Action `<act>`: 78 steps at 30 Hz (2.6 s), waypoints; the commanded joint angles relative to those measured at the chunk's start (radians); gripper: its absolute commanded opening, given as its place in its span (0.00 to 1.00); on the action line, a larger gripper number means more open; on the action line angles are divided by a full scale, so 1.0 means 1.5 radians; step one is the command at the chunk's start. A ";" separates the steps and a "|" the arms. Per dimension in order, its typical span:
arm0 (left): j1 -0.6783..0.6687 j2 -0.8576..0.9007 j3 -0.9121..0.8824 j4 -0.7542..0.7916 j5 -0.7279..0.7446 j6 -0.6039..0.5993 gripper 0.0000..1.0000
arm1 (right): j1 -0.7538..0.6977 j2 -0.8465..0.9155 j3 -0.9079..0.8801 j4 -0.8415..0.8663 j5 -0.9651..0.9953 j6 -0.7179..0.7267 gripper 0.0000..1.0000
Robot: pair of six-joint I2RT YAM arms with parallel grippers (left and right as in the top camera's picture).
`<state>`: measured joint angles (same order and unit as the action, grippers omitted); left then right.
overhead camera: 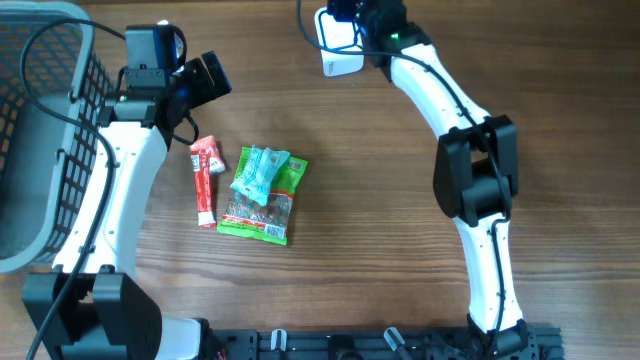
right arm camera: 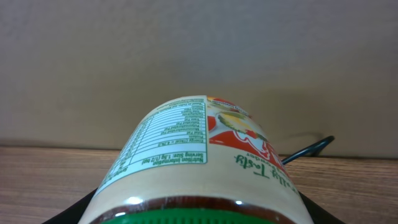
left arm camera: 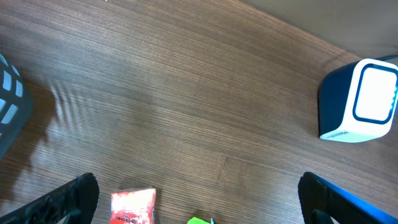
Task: Scan the item barcode
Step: 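Move the held jar up in front of the white scanner, then lower the jar onto the table at right and open the right gripper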
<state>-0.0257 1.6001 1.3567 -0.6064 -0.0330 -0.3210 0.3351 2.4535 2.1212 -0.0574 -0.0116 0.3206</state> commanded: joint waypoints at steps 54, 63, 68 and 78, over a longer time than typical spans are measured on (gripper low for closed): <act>0.000 0.006 -0.001 0.002 -0.007 -0.001 1.00 | -0.192 -0.181 -0.262 -0.806 -0.036 -0.075 0.15; 0.000 0.006 -0.001 0.002 -0.007 -0.001 1.00 | -0.192 -0.187 -0.287 -0.784 -0.027 -0.092 0.78; 0.000 0.006 -0.001 0.002 -0.007 -0.001 1.00 | -0.192 -0.223 -0.260 -0.814 -0.027 -0.092 0.85; 0.000 0.006 -0.001 0.002 -0.007 -0.001 1.00 | -0.159 -0.377 -0.169 -0.806 -0.146 -0.162 0.84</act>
<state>-0.0257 1.6009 1.3567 -0.6064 -0.0330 -0.3210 0.0540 1.9762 1.8320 -1.2694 -0.0929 0.1284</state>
